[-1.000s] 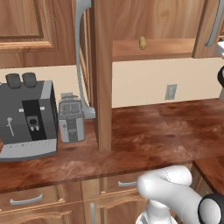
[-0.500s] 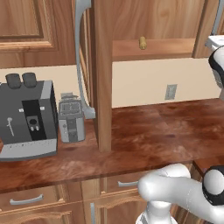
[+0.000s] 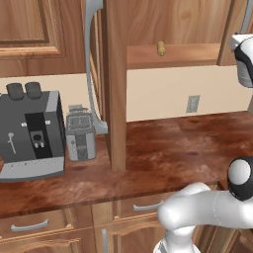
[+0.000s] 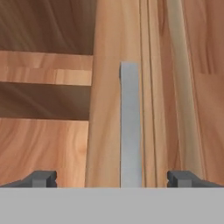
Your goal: Open the cabinet, retrieve the rolling pin, and place it next to the meat on the cutting board to prepare for tenderizing.
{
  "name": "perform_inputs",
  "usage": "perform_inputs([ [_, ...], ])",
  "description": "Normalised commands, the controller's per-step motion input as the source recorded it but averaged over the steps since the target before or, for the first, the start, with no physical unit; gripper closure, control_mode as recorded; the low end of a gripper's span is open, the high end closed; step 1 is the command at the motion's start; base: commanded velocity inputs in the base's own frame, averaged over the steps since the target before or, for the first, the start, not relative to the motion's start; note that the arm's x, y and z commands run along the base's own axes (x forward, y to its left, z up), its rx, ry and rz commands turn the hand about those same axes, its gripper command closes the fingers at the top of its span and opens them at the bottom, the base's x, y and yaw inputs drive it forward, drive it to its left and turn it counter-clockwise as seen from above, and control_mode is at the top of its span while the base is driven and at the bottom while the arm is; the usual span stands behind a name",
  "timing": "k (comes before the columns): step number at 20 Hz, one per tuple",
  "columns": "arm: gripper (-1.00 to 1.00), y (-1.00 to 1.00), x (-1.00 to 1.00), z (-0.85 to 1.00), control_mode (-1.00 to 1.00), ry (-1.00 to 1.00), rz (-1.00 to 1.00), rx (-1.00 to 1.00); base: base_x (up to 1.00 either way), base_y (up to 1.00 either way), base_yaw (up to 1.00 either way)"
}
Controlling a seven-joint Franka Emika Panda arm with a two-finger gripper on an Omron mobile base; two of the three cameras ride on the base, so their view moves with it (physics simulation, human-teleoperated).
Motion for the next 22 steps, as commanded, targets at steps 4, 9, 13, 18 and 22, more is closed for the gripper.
perform_inputs([
  [4,-1.00,-0.35,0.55,0.00,-1.00,0.00,-0.01,0.00,0.00,0.00,0.00],
  [9,-1.00,-0.22,0.38,0.00,-1.00,0.00,0.00,0.00,0.00,0.00,0.00],
  [13,-1.00,-0.12,0.31,0.00,-1.00,0.00,0.00,0.00,0.00,0.00,0.00],
  [18,1.00,-0.05,0.34,0.00,-1.00,0.00,0.00,0.00,0.00,0.00,0.00],
  [22,1.00,0.11,0.35,-0.04,-1.00,0.01,0.00,0.00,0.00,0.00,0.00],
])
